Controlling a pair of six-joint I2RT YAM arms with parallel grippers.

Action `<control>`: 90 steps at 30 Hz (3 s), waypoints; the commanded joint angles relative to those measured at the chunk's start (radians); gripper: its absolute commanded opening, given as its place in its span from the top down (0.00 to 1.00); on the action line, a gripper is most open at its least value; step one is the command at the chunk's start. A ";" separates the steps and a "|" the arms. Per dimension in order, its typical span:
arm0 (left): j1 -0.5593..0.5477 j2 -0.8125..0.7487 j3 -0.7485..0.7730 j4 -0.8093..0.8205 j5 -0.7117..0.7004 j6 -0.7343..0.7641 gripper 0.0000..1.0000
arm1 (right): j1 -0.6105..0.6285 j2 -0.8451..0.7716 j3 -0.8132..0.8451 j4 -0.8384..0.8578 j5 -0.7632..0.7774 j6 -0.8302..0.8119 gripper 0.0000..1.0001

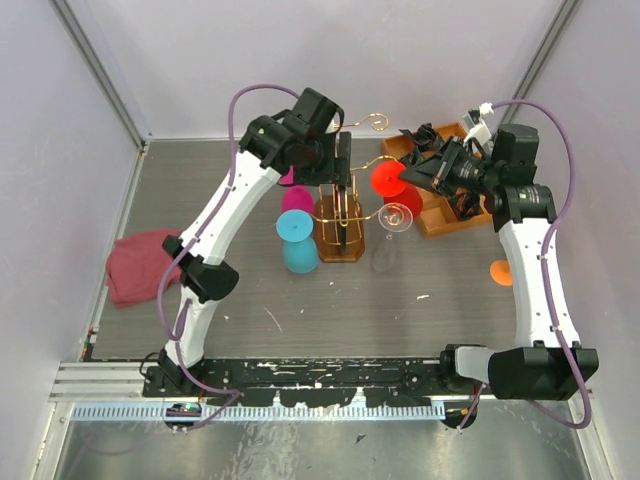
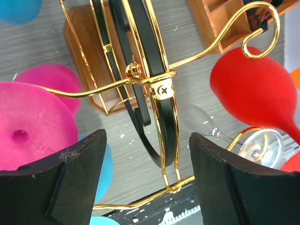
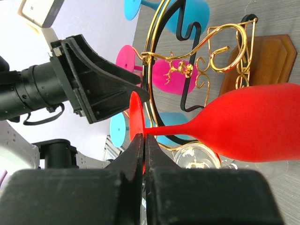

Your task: Take the wine glass off the wine glass rack

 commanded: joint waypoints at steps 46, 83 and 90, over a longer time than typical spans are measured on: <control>0.279 0.143 0.033 0.139 -0.268 0.153 0.78 | 0.099 0.026 0.052 -0.273 0.589 -0.299 0.99; 0.270 -0.067 -0.209 0.252 -0.120 0.193 0.20 | 0.698 0.632 -0.118 -0.571 1.888 -0.058 0.99; 0.270 -0.121 -0.250 0.276 -0.093 0.196 0.19 | 0.608 0.677 -0.228 -0.479 1.855 -0.087 0.99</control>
